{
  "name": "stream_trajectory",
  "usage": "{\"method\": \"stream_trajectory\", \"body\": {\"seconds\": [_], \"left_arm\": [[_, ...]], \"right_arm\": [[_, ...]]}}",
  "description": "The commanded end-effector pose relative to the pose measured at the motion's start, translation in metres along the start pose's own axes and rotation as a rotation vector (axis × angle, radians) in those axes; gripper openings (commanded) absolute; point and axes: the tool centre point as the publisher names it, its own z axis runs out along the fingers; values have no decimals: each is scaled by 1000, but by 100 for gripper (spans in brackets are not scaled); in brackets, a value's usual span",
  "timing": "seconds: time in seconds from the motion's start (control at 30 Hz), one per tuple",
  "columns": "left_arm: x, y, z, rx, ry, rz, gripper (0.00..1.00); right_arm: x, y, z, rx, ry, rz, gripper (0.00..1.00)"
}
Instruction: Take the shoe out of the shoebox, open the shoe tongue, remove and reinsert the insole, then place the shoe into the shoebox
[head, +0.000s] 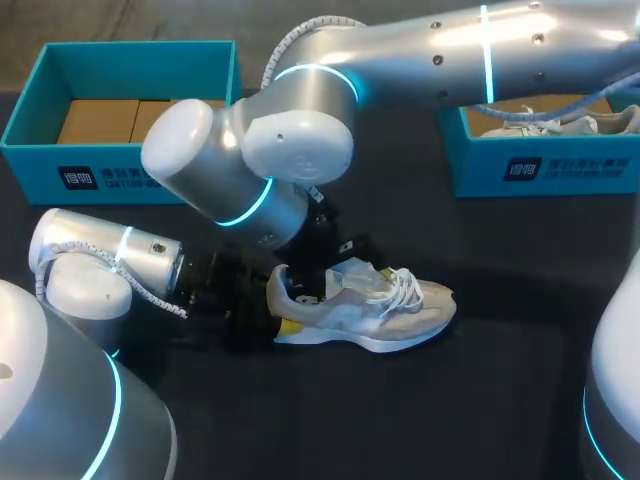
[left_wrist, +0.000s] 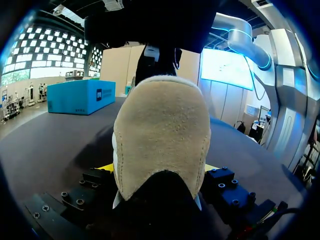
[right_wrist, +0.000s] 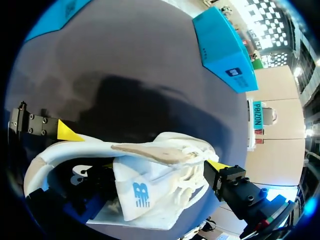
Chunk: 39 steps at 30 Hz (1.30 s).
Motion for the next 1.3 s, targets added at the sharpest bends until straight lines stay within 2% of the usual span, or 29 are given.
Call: {"method": "stream_trajectory", "body": {"seconds": [0.03,0.3,0.43,0.57,0.7,1.0,1.1,1.3], "left_arm": [[-1,3,2,1,0,0,0],[-1,3,2,1,0,0,0],[-1,3,2,1,0,0,0],[-1,3,2,1,0,0,0],[-1,3,2,1,0,0,0],[-1,3,2,1,0,0,0],[-1,3,2,1,0,0,0],[-1,3,2,1,0,0,0]], "right_arm": [[2,-6,-2,-3,-28,109,100],[-9,-2,-8,-4,-37,133,100],[-14,0,-10,2,-42,148,78],[-19,1,-13,4,-43,159,64],[-26,3,-14,14,-41,179,55],[-43,5,-14,44,5,217,48],[-49,4,-15,72,52,222,44],[-53,0,-18,97,102,226,38]]}}
